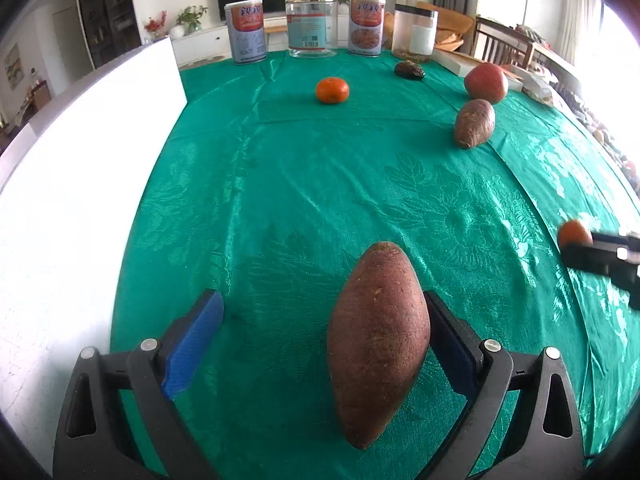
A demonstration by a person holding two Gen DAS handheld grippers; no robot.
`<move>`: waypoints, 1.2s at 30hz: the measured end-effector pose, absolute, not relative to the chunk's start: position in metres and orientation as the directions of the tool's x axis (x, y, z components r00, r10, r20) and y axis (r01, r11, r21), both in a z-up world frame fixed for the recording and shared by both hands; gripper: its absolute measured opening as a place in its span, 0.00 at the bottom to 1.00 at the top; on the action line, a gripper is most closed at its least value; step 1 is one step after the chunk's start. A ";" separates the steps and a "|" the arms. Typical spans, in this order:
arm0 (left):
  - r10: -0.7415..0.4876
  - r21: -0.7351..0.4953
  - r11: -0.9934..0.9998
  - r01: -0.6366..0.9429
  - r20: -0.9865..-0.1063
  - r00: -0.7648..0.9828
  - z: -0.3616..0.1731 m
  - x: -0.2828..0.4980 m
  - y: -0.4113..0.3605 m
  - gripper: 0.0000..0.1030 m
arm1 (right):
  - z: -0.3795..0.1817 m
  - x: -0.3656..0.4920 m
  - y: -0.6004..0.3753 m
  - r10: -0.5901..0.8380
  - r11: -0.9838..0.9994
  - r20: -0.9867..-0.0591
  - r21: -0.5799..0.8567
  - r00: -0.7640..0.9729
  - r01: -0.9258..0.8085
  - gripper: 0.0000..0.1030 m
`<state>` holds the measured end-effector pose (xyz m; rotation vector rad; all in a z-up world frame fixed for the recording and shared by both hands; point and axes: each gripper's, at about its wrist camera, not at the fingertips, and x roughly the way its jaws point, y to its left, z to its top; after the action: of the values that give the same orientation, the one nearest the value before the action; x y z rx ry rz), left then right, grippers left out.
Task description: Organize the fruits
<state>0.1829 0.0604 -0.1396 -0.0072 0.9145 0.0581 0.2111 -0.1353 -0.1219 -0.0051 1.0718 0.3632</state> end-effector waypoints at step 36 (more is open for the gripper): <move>0.055 0.024 0.998 -0.060 -0.793 0.607 -0.140 0.183 0.061 0.98 | -0.147 0.214 -0.124 0.204 0.918 -0.890 0.028 0.408 -0.396 1.00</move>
<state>0.1829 0.0609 -0.1403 -0.0053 0.9165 0.0665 0.2136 -0.1235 -0.1466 -0.1983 1.0879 0.3808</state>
